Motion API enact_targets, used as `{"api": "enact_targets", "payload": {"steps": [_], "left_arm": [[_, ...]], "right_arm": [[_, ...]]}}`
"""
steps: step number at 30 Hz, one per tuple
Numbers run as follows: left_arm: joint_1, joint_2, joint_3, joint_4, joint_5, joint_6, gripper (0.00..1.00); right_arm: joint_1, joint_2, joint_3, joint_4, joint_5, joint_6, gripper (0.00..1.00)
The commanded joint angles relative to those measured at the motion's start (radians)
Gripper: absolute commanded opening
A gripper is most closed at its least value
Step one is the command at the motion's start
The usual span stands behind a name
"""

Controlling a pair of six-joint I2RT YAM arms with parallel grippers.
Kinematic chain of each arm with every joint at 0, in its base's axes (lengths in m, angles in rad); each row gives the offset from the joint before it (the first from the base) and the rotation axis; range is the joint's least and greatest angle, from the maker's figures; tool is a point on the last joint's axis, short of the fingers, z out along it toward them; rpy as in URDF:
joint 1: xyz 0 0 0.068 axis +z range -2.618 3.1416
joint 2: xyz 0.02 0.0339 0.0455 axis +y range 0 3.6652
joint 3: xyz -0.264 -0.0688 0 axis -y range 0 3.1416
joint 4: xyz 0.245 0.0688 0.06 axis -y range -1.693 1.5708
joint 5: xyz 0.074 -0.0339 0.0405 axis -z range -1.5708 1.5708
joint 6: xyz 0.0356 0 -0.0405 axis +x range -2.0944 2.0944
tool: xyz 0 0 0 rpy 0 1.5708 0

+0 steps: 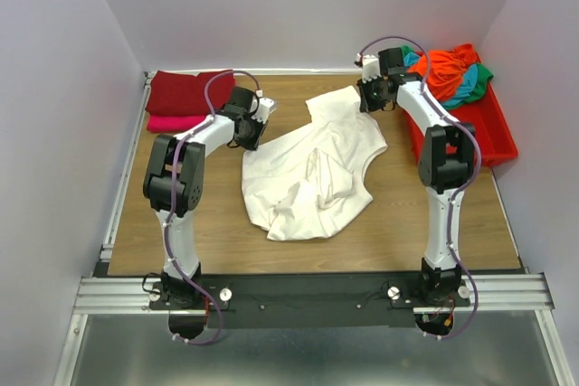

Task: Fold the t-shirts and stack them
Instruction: Flatten the tshirt out

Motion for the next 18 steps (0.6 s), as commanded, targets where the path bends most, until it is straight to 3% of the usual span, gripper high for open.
{"api": "enact_targets", "payload": {"steps": [1, 4, 13, 18], "left_arm": [[0.003, -0.113, 0.038, -0.046, 0.004, -0.006, 0.00], [0.003, -0.189, 0.006, -0.057, 0.036, -0.012, 0.00], [-0.010, -0.373, -0.337, 0.029, 0.168, -0.066, 0.00], [-0.040, -0.430, -0.413, 0.058, 0.251, -0.121, 0.00]], "right_arm": [[-0.002, -0.069, -0.045, 0.009, 0.001, -0.010, 0.07], [-0.004, -0.132, -0.156, 0.009, 0.018, -0.036, 0.07], [-0.002, -0.411, -0.629, 0.007, 0.035, -0.125, 0.06], [-0.004, -0.568, -0.860, -0.020, 0.047, -0.165, 0.07]]}}
